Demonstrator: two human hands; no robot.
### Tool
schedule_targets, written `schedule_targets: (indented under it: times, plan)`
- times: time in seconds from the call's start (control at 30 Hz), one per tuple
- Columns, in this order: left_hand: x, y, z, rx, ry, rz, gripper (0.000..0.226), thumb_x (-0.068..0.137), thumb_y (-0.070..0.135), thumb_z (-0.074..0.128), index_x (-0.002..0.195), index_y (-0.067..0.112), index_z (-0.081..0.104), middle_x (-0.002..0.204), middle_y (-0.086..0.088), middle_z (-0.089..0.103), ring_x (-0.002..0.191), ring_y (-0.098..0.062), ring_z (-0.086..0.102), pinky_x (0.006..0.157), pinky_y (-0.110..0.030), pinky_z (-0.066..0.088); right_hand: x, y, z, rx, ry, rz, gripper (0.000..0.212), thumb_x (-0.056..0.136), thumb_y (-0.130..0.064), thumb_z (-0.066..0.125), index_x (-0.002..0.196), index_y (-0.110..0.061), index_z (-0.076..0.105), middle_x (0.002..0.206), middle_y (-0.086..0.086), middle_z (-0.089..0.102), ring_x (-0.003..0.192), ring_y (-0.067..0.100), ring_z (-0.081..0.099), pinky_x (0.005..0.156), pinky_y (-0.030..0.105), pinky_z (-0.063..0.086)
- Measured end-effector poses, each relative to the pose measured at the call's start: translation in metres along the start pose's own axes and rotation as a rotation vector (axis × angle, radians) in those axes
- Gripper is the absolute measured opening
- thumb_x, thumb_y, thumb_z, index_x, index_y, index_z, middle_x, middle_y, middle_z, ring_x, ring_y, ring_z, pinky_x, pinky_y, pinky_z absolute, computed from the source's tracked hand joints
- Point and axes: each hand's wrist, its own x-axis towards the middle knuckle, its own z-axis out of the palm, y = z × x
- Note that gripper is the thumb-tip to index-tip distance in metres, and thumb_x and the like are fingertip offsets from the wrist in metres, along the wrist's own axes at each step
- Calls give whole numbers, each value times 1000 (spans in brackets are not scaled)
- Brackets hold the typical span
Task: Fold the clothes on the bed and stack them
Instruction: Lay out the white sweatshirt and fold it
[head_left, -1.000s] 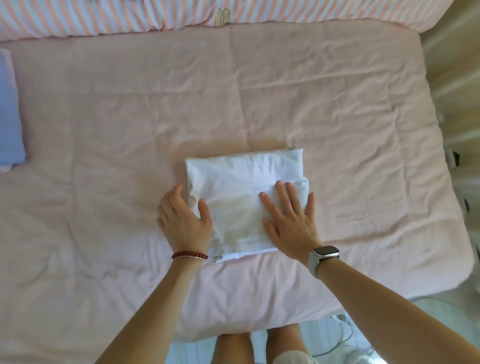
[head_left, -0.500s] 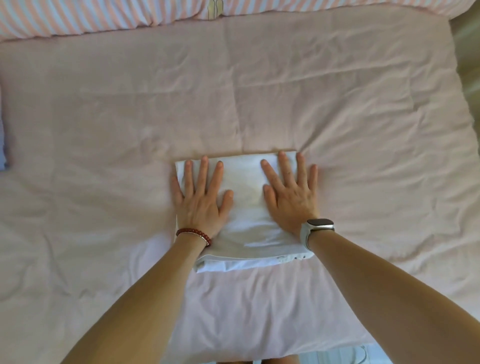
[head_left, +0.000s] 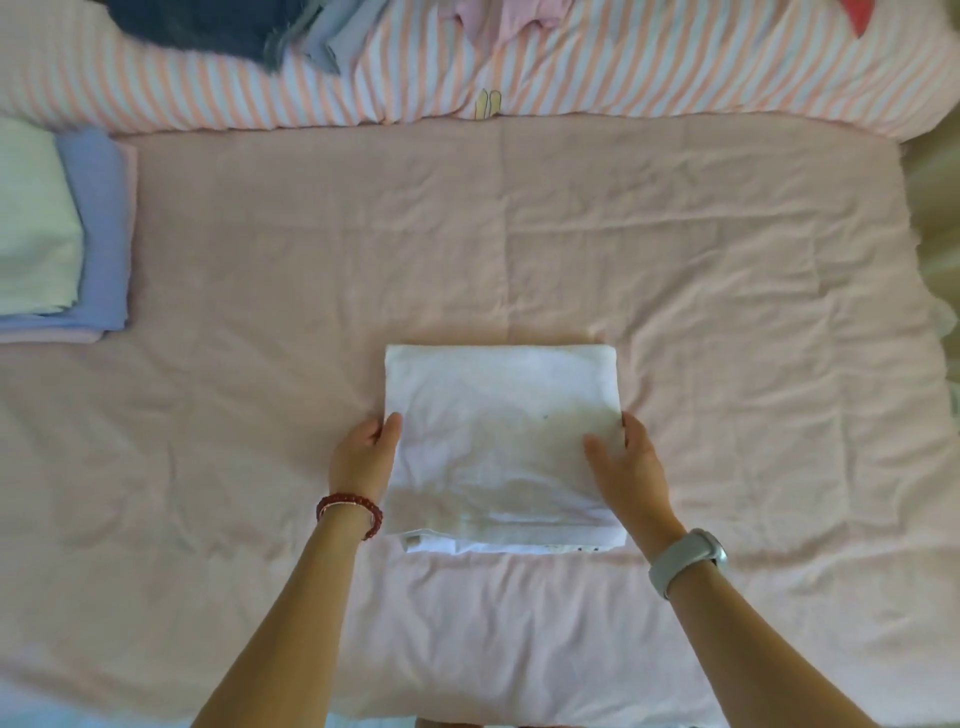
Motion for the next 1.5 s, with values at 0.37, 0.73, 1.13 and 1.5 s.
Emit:
schedule_targets:
  times: [0.37, 0.73, 1.13, 1.5]
  plan:
    - [-22, 21, -63, -225, 33, 79, 28, 89, 16, 56, 64, 15, 45, 60, 3, 45, 55, -13, 40, 50, -24, 31, -61, -74, 18, 111, 49, -72, 41, 89, -23, 57, 128, -18, 44, 97, 0, 59, 82, 23, 55, 70, 29, 40]
    - [125, 35, -396, -231, 454, 317, 31, 91, 16, 54, 64, 4, 44, 58, -3, 40, 57, -16, 36, 56, -27, 27, -105, -355, 226, 414, -116, -373, 34, 90, -15, 58, 123, -14, 51, 103, 1, 61, 88, 18, 60, 73, 26, 50]
    - [291, -29, -474, 388, 539, 140, 53, 95, 34, 42, 144, 15, 30, 151, -11, 25, 135, -35, 27, 106, -51, 24, -39, -437, 391, -208, -198, -494, 69, 93, -38, 50, 148, -21, 13, 144, 10, 32, 130, 30, 35, 104, 42, 35]
    - [293, -58, -426, 781, 188, 288, 60, 93, 49, 32, 146, 33, 12, 157, -2, -1, 143, -28, 1, 113, -51, 6, -30, -424, 405, -897, -188, -893, 55, 98, -43, 28, 148, -28, 14, 157, 3, -7, 144, 22, -8, 114, 48, 12]
